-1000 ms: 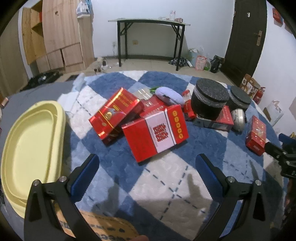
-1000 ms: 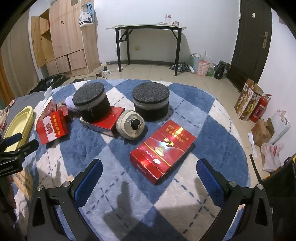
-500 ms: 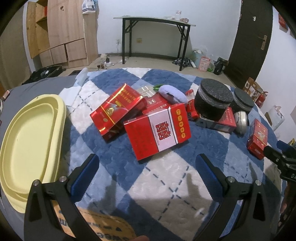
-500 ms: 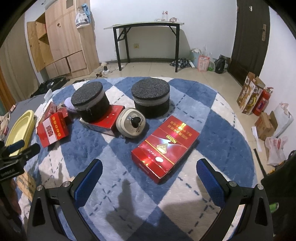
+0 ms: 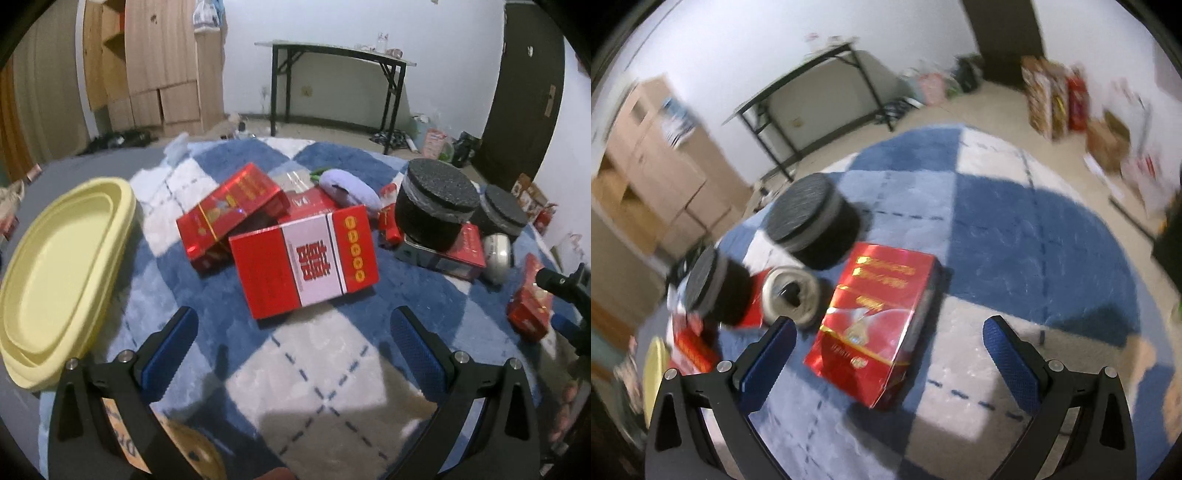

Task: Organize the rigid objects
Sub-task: 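Grasp the red-white box with left tool while right grasps red Diamond box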

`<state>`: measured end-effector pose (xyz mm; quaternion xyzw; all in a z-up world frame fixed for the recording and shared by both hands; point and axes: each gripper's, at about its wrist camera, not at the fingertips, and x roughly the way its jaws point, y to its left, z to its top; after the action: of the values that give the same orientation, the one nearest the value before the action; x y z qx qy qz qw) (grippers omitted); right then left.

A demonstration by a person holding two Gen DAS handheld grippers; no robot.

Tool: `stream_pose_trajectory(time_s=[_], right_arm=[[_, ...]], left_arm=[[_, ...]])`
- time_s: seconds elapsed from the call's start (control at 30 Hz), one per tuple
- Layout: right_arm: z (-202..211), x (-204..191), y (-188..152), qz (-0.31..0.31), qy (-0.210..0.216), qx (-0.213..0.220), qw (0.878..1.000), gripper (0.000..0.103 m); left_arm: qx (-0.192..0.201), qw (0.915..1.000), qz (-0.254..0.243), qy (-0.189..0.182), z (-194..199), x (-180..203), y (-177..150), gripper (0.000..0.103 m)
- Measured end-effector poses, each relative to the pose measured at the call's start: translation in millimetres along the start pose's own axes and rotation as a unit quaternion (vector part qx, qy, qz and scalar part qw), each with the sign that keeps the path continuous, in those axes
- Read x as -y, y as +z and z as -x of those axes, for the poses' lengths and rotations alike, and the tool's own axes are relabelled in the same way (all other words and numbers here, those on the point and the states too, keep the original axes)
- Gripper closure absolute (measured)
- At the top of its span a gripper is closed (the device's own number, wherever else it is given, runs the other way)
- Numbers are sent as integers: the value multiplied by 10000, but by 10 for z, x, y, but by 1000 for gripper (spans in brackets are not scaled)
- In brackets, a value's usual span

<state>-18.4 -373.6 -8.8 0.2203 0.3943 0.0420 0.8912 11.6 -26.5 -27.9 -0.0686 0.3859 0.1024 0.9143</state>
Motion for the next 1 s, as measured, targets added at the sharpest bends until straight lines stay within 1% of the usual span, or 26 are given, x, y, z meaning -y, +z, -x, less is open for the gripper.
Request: stream_pose_trajectory(time_s=[0.07,0.1,0.2,0.23,0.3,0.37,0.43,0.5,0.6,0.83,0.9,1.0], right_arm=[[-45,-21,-10,-69,-108,36,9999,0],[-46,-72,-28,44,-239,138,9996,0],[-126,-226,-81,326,-658,189,9971,0],[-134,-259,-92,381,-737,219,9963,0],[-181,-326,-106,515,-864,218,9947,0],[-209,-336,-107,524,-883,264,9944,0],[-219,-341,-108,541,-887,266,9942,0],[-229,-372,-124,563,-939,277,9936,0],[-268,-378,-115,615,-959,276,9931,0],[-250,-330,-103,514,-796,385,9948,0],[-227,-318,-103,483,-779,411,9949,0],[-222,-314,-100,505,-812,395,9946,0]], left_arm=[[16,10000,-23,82,-37,46,38,0],[-8,9999,17,111,-66,73,72,0],[1,9997,208,130,-138,100,174,0],[21,9995,197,229,-179,132,208,0],[-67,9984,231,514,-266,159,265,0],[-68,9981,355,507,-313,153,314,0],[4,9972,451,601,-351,142,367,0],[-31,9966,493,664,-407,108,392,0],[-63,9968,561,574,-496,50,388,0],[-283,9963,779,231,-636,-55,308,0],[-344,9960,787,250,-625,-52,303,0],[-324,9967,653,364,-614,-22,306,0]])
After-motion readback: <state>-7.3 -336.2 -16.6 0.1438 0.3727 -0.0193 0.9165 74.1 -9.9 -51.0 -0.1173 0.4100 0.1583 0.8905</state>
